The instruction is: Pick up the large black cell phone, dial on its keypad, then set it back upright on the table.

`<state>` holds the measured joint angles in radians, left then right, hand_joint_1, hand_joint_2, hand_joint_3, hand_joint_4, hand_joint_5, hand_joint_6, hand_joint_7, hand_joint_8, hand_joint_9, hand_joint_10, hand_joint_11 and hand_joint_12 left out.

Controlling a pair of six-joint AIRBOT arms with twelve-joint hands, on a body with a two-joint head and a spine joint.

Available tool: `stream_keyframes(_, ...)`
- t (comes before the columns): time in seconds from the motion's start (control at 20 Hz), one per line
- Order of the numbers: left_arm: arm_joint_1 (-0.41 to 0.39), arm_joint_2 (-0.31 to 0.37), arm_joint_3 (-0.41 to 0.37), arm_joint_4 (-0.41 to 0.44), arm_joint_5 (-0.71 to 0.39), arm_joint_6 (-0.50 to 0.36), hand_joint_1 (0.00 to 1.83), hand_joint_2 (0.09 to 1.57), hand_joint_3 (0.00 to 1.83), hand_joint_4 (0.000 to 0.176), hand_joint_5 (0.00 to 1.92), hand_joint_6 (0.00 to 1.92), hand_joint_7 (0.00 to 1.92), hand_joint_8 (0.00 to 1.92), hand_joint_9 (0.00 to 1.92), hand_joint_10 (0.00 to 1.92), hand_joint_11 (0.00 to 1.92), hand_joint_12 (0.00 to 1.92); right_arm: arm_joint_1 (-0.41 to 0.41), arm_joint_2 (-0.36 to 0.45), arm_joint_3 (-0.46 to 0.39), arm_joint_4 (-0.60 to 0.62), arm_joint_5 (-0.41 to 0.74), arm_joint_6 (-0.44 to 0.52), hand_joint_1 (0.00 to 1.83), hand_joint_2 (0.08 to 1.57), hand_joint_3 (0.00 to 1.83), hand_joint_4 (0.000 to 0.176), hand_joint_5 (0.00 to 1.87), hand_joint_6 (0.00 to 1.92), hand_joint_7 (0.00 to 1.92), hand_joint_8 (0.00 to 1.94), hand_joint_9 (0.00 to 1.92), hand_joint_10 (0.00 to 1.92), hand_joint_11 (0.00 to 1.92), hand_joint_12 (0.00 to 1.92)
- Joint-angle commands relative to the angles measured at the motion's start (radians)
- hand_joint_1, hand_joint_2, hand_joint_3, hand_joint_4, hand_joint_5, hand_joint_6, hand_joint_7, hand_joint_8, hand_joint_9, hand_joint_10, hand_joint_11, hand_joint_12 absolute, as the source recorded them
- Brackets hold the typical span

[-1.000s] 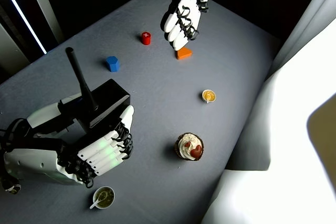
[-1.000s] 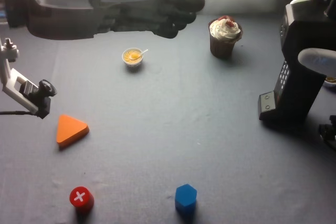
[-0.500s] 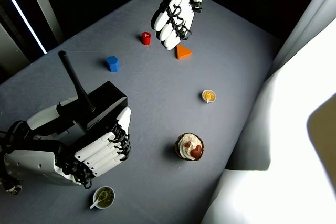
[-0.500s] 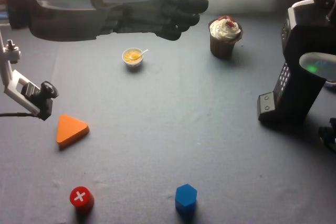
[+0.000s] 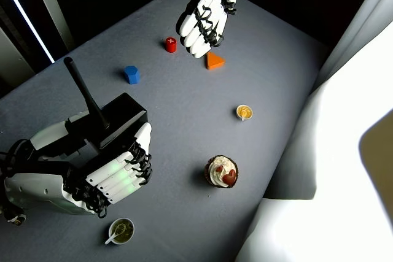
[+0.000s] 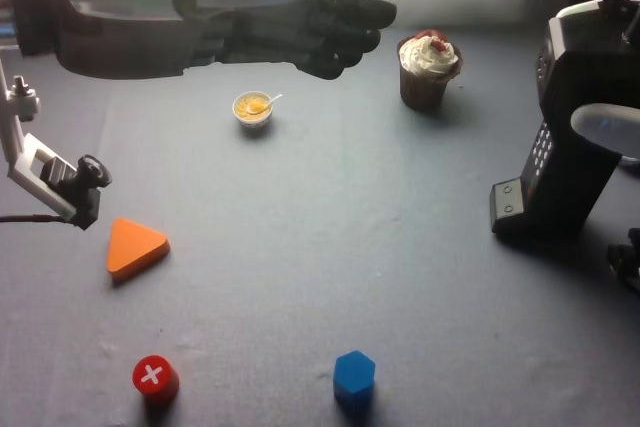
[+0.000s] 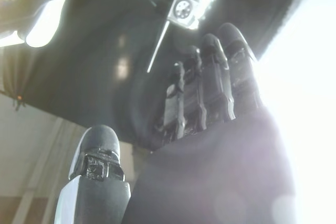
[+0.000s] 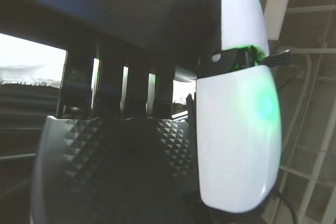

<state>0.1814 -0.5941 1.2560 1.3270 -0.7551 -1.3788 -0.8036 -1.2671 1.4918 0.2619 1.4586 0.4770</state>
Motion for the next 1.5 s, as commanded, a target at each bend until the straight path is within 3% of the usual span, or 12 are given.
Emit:
stream_keyframes(0.0, -0.022, 0.012, -0.003, -0.08, -0.044, -0.009, 0.0, 1.21, 0.0, 0.027, 0.19, 0.0, 0.24, 0.0, 0.19, 0.0, 0.0, 0.49, -0.005, 0.009, -0.002, 0.013, 0.132, 0.02, 1.4, 1.11, 0.0, 0.0, 0.95, 0.86, 0.93, 1.04, 0.94, 1.23, 0.87, 1.35)
stream_keyframes(0.3, -0.022, 0.012, -0.003, -0.082, -0.044, -0.009, 0.0, 1.2, 0.0, 0.025, 0.2, 0.0, 0.26, 0.0, 0.21, 0.0, 0.0, 0.47, -0.008, 0.012, 0.001, 0.007, 0.132, 0.016, 1.35, 1.17, 0.0, 0.0, 0.72, 1.21, 0.86, 1.13, 0.91, 1.32, 0.74, 1.21)
stream_keyframes(0.35, -0.022, 0.012, -0.003, -0.082, -0.044, -0.009, 0.0, 1.2, 0.0, 0.023, 0.21, 0.0, 0.27, 0.0, 0.22, 0.0, 0.0, 0.49, -0.008, 0.012, 0.002, 0.006, 0.132, 0.016, 1.21, 1.21, 0.0, 0.0, 0.68, 1.33, 0.87, 1.22, 0.8, 0.86, 0.67, 1.17)
stream_keyframes(0.4, -0.022, 0.012, -0.003, -0.082, -0.044, -0.009, 0.0, 1.2, 0.0, 0.023, 0.2, 0.0, 0.26, 0.0, 0.21, 0.0, 0.0, 0.49, -0.011, 0.015, 0.003, 0.004, 0.132, 0.016, 1.15, 1.17, 0.0, 0.0, 0.64, 0.57, 0.72, 0.55, 0.76, 0.58, 0.6, 1.13)
stream_keyframes(0.45, -0.022, 0.012, -0.002, -0.082, -0.044, -0.009, 0.0, 1.2, 0.0, 0.023, 0.2, 0.0, 0.27, 0.0, 0.21, 0.0, 0.0, 0.51, -0.014, 0.015, 0.004, 0.002, 0.132, 0.016, 1.15, 1.14, 0.0, 0.0, 0.7, 0.21, 0.75, 0.2, 0.79, 0.38, 0.57, 1.08)
stream_keyframes(0.5, -0.022, 0.012, -0.002, -0.082, -0.044, -0.009, 0.0, 1.2, 0.0, 0.023, 0.2, 0.0, 0.27, 0.0, 0.21, 0.0, 0.0, 0.51, -0.017, 0.016, 0.005, 0.001, 0.132, 0.015, 1.15, 1.14, 0.0, 0.0, 0.7, 0.21, 0.75, 0.2, 0.79, 0.38, 0.57, 1.08)
stream_keyframes(0.55, -0.022, 0.012, -0.002, -0.082, -0.044, -0.009, 0.0, 1.2, 0.0, 0.026, 0.19, 0.0, 0.26, 0.0, 0.21, 0.0, 0.0, 0.54, -0.018, 0.017, 0.005, 0.001, 0.132, 0.014, 1.11, 1.12, 0.0, 0.0, 0.72, 0.02, 0.73, 0.01, 0.81, 0.11, 0.49, 1.01)
stream_keyframes(0.85, -0.022, 0.012, -0.003, -0.082, -0.044, -0.009, 0.0, 1.21, 0.0, 0.032, 0.2, 0.0, 0.23, 0.0, 0.2, 0.0, 0.0, 0.61, -0.018, 0.02, 0.012, 0.001, 0.132, 0.005, 1.01, 1.03, 0.0, 0.0, 0.66, 0.0, 0.62, 0.0, 0.62, 0.0, 0.28, 1.01)
stream_keyframes(1.0, -0.021, 0.012, -0.002, -0.082, -0.044, -0.009, 0.0, 1.21, 0.0, 0.024, 0.19, 0.0, 0.23, 0.0, 0.2, 0.0, 0.0, 0.66, -0.022, 0.023, 0.011, 0.001, 0.132, 0.0, 0.91, 0.96, 0.0, 0.0, 0.48, 0.0, 0.41, 0.0, 0.35, 0.0, 0.01, 1.01)
stream_keyframes(1.15, -0.021, 0.012, -0.002, -0.084, -0.043, -0.009, 0.0, 1.22, 0.0, 0.024, 0.18, 0.0, 0.21, 0.0, 0.18, 0.0, 0.0, 0.61, -0.045, 0.031, -0.004, 0.002, 0.139, -0.007, 0.68, 0.98, 0.0, 0.048, 0.12, 0.0, 0.14, 0.01, 0.08, 0.0, 0.0, 0.45)
stream_keyframes(1.3, -0.021, 0.012, -0.002, -0.085, -0.043, -0.009, 0.0, 1.22, 0.0, 0.027, 0.17, 0.0, 0.21, 0.0, 0.18, 0.0, 0.0, 0.6, -0.068, 0.039, -0.013, 0.002, 0.152, -0.01, 0.53, 0.92, 0.0, 0.07, 0.0, 0.0, 0.0, 0.0, 0.0, 0.0, 0.0, 0.04)
stream_keyframes(1.45, -0.021, 0.012, -0.003, -0.086, -0.043, -0.009, 0.0, 1.21, 0.0, 0.031, 0.19, 0.0, 0.23, 0.01, 0.19, 0.0, 0.0, 0.6, -0.085, 0.049, -0.02, 0.003, 0.165, -0.01, 0.37, 0.89, 0.0, 0.071, 0.0, 0.0, 0.0, 0.0, 0.0, 0.0, 0.0, 0.0)
